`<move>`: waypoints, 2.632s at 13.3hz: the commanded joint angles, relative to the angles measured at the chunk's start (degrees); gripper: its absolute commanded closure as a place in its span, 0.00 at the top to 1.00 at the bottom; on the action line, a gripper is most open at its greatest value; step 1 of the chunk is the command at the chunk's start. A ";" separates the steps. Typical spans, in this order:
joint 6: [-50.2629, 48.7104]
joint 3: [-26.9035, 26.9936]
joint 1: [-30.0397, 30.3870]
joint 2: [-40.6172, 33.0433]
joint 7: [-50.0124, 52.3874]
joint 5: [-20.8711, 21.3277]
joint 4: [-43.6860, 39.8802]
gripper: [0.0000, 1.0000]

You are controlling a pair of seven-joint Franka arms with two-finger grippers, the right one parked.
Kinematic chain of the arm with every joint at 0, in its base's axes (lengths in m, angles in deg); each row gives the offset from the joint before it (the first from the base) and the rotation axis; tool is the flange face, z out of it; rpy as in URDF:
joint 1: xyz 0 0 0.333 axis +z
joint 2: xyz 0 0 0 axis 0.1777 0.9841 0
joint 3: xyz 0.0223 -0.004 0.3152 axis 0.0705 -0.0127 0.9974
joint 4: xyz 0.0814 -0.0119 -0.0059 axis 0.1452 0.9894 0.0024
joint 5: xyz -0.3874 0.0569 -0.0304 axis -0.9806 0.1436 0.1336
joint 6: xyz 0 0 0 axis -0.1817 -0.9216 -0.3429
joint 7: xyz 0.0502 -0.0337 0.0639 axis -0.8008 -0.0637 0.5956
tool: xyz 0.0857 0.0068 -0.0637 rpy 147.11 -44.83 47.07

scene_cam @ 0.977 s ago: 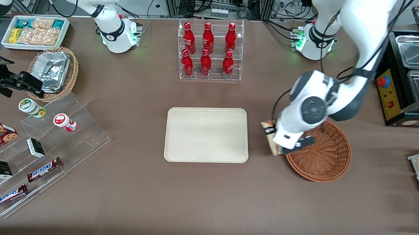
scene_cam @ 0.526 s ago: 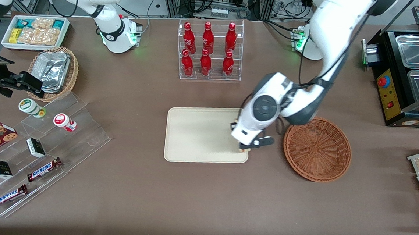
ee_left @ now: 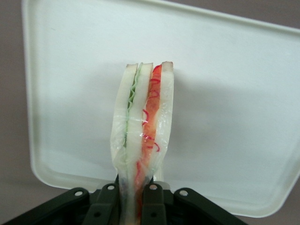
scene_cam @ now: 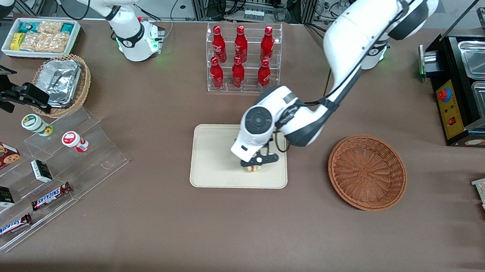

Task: Place sandwich from basket to tray
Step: 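Lower the sandwich onto the tray and open the left gripper, then raise the left gripper away from the sandwich on the tray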

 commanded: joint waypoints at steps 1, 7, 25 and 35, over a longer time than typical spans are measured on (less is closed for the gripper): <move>-2.55 0.65 -3.45 5.38 2.15 1.23 -8.31 0.00; -2.73 1.26 -4.51 7.24 2.50 2.90 -10.08 0.00; -5.28 0.82 -3.37 1.10 3.46 3.25 -10.00 1.00; -13.09 1.09 1.01 -6.82 2.41 3.43 -9.30 1.00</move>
